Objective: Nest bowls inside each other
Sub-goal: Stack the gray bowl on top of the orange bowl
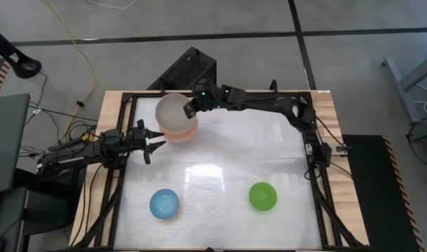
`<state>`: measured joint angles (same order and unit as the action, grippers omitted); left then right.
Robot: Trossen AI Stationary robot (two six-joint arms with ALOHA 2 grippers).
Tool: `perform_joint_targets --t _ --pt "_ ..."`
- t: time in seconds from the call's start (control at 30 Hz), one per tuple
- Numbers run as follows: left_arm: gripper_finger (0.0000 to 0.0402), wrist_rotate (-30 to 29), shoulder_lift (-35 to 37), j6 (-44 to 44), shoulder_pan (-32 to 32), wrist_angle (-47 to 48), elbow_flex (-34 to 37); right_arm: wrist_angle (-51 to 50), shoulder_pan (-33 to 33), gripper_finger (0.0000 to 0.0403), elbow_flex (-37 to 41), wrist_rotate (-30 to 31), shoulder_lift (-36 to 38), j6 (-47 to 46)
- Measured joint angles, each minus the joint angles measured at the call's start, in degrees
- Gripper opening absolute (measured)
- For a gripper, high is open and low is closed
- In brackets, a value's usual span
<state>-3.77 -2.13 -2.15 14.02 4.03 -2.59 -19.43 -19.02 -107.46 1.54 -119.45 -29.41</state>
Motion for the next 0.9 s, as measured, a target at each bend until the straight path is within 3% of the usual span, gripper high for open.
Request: perform_joint_targets --t 0.63,0.9 --pt "0.0158 0.0 -1.7 0.0 0.0 0.0 0.0 0.2 -0.7 0.0011 -0.1 -0.1 -4.6 -1.2" --pt "0.0158 -0.1 -1.7 0.0 0.0 0.0 0.0 0.2 -0.5 0.0045 -0.1 -0.1 -4.6 -0.2"
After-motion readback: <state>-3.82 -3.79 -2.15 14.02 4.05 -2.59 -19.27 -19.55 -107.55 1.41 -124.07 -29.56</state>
